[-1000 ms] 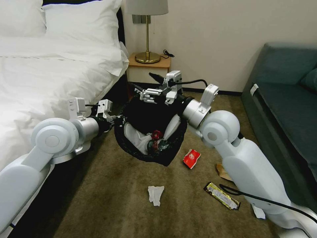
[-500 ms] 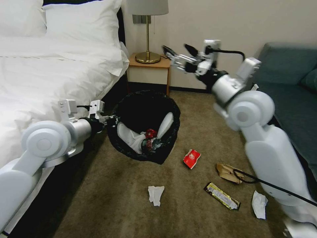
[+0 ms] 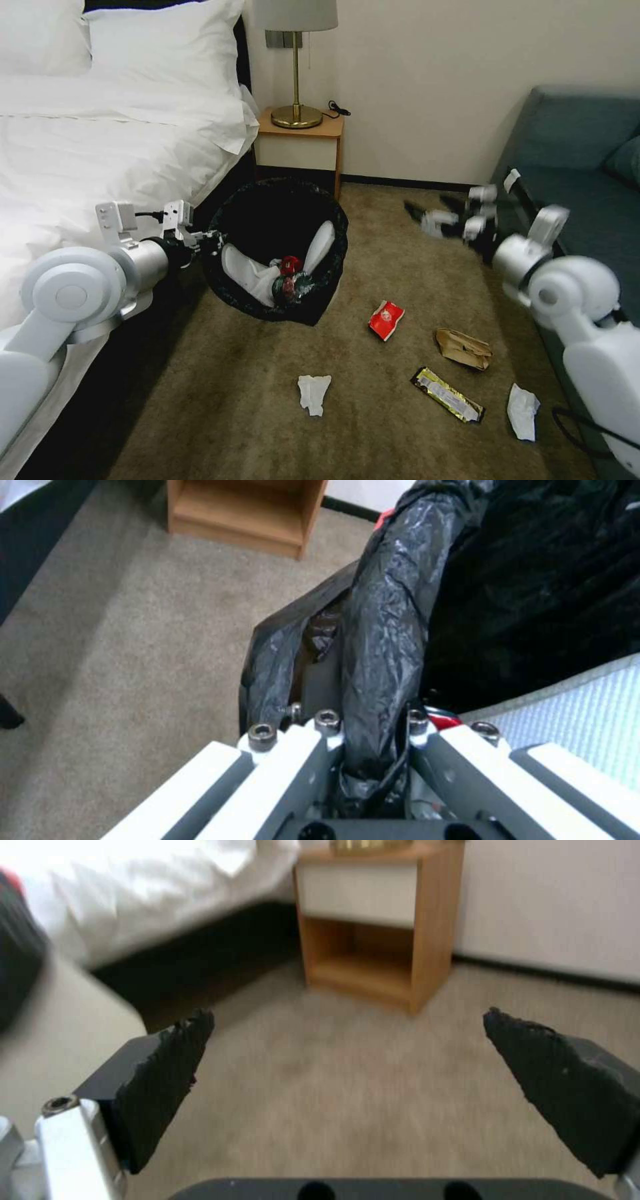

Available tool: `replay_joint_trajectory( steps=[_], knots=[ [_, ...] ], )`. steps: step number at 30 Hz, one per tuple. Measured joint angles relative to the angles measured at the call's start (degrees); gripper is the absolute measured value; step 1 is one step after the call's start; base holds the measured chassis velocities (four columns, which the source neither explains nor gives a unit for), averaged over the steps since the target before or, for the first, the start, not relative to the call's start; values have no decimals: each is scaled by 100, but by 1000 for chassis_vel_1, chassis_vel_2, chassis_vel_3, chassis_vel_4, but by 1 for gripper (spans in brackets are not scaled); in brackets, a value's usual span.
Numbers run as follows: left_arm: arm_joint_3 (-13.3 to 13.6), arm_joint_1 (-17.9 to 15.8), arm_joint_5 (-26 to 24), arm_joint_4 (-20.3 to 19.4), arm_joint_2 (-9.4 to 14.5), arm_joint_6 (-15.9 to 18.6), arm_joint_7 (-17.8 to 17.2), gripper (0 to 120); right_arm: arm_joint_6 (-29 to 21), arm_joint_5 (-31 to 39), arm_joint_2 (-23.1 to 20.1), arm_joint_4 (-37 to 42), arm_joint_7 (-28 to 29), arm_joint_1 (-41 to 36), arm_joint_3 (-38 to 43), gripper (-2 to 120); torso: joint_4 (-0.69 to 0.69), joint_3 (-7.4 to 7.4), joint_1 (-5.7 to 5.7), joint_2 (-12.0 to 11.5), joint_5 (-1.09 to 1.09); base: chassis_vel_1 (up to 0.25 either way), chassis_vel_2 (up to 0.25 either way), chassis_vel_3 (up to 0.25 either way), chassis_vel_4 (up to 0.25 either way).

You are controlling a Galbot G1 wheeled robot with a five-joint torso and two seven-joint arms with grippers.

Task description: Pick up the trash bin, then pick up the garbage on the floor and place it into the trash bin.

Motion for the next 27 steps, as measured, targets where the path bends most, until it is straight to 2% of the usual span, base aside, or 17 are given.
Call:
replay_joint_trajectory(
  steps=[4, 7, 9, 13, 17, 27],
  knots=[
    [-47, -25, -62, -23, 63, 0, 4, 1, 217, 209, 13, -526, -331, -468, -18, 100, -2, 0, 1, 0, 4, 0, 0, 0, 0],
    [-59, -43, -101, -45, 90, 0, 1, 1, 449, -102, 49, -911, -589, -634, -93, 100, -1, 1, 0, 0, 5, 0, 0, 0, 0],
    [-69, -36, -150, -89, 114, -1, -23, 1, 702, -624, 101, -1444, -884, -706, -216, 100, -1, 1, 0, 0, 5, 0, 0, 0, 0],
    [-69, -8, -159, -122, 135, -2, -31, 1, 1062, -1206, 156, -2049, -1227, -726, -359, 100, -1, 1, 0, 0, 5, 0, 0, 0, 0],
    [-69, 21, -160, -138, 140, -2, -35, 1, 1317, -1505, 211, -2545, -1490, -728, -488, 100, -1, 1, 0, 0, 3, 0, 0, 0, 0],
    [-67, 60, -148, -140, 141, -2, -30, 1, 1637, -1926, 388, -3851, -1597, -535, -762, 100, -1, 1, 1, 0, 4, 0, 0, 0, 0]
  ],
)
